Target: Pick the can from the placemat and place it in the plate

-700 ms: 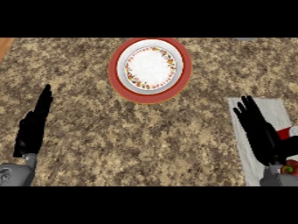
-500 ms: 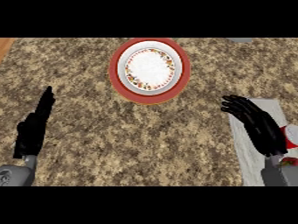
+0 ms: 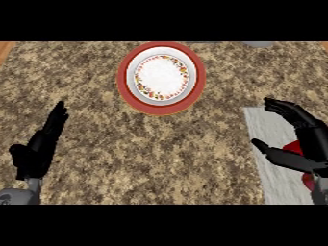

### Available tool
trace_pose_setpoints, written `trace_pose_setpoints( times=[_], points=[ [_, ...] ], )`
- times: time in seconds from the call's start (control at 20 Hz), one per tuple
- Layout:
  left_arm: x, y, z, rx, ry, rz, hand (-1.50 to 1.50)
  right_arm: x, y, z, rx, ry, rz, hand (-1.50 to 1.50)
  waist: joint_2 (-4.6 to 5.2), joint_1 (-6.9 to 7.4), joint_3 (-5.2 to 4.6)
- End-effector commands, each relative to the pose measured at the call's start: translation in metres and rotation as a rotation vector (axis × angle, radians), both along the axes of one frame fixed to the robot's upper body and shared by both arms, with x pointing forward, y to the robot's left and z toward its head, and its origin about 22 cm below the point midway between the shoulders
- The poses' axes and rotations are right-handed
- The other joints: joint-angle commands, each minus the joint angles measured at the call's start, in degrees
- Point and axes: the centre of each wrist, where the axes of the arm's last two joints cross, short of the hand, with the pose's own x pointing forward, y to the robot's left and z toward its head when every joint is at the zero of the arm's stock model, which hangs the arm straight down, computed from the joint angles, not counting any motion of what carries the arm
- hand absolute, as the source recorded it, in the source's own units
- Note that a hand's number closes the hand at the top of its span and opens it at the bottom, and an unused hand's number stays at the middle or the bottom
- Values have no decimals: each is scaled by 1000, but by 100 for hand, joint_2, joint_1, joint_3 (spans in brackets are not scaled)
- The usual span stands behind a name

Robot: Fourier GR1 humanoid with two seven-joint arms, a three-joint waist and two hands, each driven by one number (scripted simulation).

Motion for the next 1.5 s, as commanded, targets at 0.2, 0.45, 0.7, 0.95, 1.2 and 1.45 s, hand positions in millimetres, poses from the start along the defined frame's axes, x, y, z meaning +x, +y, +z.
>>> trace_pose_setpoints(
  times=[0.2,0.45,0.7,0.95,1.2,1.45],
  points=[
    [6,6,-17,-11,8,-5,0,-61,-32,-10,-174,-147,-72,-150,27,-70,12],
    [-6,13,-2,-38,3,-30,0,-75,-33,19,-279,-122,-192,-150,15,17,13],
    [6,13,-10,-17,29,-1,0,-83,-76,58,-566,51,-117,-150,27,-91,3],
    [13,9,4,-13,-14,-19,0,-73,-86,70,-766,215,-75,-150,42,37,10],
    [-2,-2,3,-30,-1,-41,0,-66,-58,82,-764,324,-59,-150,26,71,14],
    [-3,14,-13,-35,10,-26,0,-51,-75,88,-826,386,-123,-150,35,53,14]
  ],
)
